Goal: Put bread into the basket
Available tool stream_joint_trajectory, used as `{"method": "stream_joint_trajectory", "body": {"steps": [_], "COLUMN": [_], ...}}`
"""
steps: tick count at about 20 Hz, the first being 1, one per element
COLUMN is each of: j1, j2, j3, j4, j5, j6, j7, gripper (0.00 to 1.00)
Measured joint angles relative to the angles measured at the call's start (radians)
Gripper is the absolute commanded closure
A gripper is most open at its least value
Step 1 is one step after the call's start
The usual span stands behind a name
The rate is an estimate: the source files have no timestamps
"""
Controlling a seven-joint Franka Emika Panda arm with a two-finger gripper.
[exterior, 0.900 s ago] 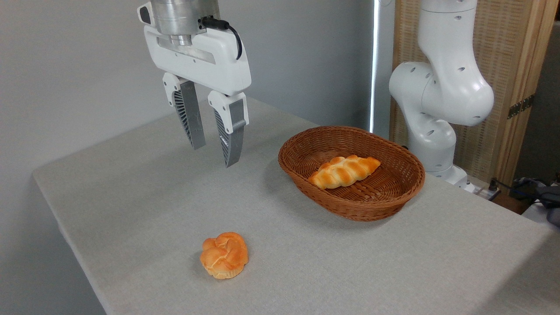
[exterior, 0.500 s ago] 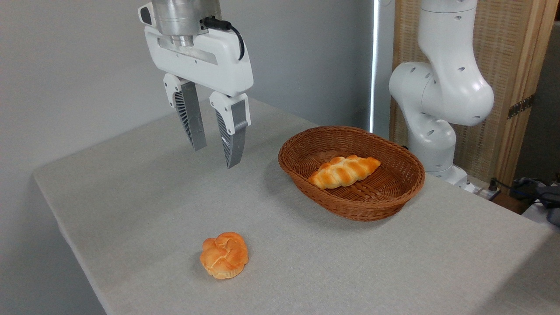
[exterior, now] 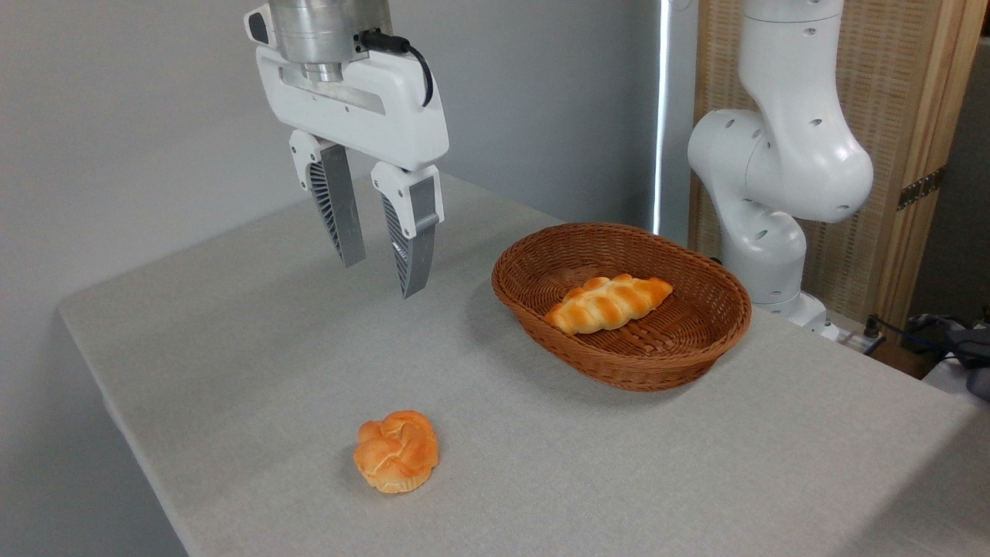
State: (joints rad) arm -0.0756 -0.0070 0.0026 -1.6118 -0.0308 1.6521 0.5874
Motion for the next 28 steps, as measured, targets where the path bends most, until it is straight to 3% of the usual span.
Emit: {"method": "stream_joint_trajectory", "body": {"steps": [5,8,14,20,22,25,28], "j1": [0.000,0.000,0.000,-0.006,-0.009,-0.013,-0.014], "j2": [0.001,0.001,-0.026,-0.037,-0.036,-0.030,-0.025], "j3": [0.002,0.002,0.002,-0.005,-0.012,-0.021,-0.023], "j4": [-0.003,-0.029,-0.222,-0.319,-0.366,-0.462,-0.509], "j5": [0.004,0.031,0.086,0.096,0.098,0.152,0.188], "j6": [0.000,0.010,0.276,0.337,0.419,0.592,0.644], "j7": [0.000,0.000,0.000,0.001,0.001,0.005,0.010], "gripper": [0.00,0.00,0.00,0.00,0.00,0.00,0.00]}}
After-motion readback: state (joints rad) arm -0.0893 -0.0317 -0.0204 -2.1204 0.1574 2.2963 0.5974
